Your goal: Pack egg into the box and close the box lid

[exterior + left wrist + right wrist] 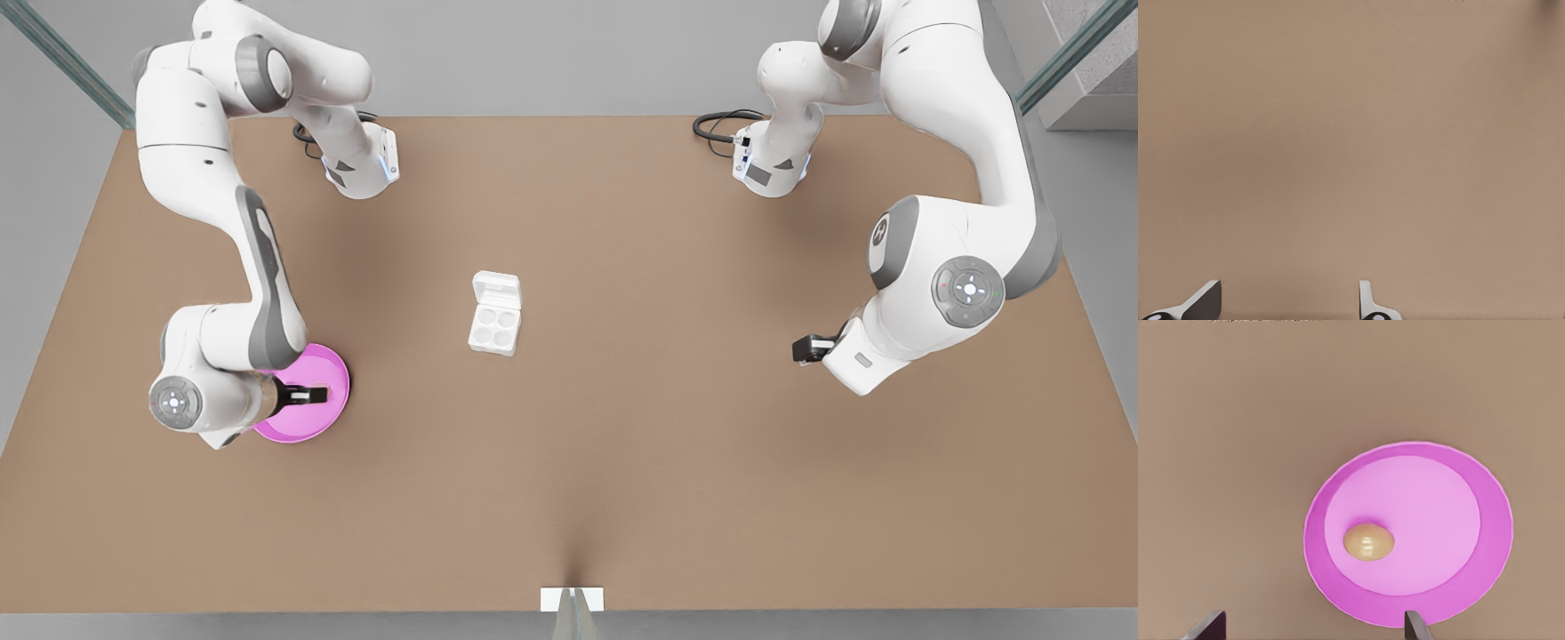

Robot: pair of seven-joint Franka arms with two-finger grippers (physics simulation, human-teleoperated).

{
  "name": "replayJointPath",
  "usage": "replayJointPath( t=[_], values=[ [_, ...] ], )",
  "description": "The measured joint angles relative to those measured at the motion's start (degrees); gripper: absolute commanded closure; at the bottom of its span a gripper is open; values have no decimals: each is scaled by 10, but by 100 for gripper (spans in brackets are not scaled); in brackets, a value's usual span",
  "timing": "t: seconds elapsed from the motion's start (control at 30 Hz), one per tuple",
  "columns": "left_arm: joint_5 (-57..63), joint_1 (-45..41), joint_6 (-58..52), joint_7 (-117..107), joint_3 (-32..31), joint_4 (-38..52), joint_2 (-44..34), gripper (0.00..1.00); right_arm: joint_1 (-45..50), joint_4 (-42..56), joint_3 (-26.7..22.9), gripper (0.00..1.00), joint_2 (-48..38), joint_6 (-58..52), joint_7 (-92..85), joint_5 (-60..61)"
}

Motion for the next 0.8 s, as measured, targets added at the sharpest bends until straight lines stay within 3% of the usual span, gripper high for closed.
replayJointPath(
  t=[0.27,0.53,0.8],
  values=[
    [2,-4,0,-5,1,-4,0,0,-4,-5,3,0,52,93,8,-34],
    [4,-6,-2,-10,1,-12,0,0,-2,-295,12,0,-114,220,19,-34],
    [5,-12,1,-12,1,-11,3,0,-55,-310,13,0,-92,319,8,-105]
  ],
)
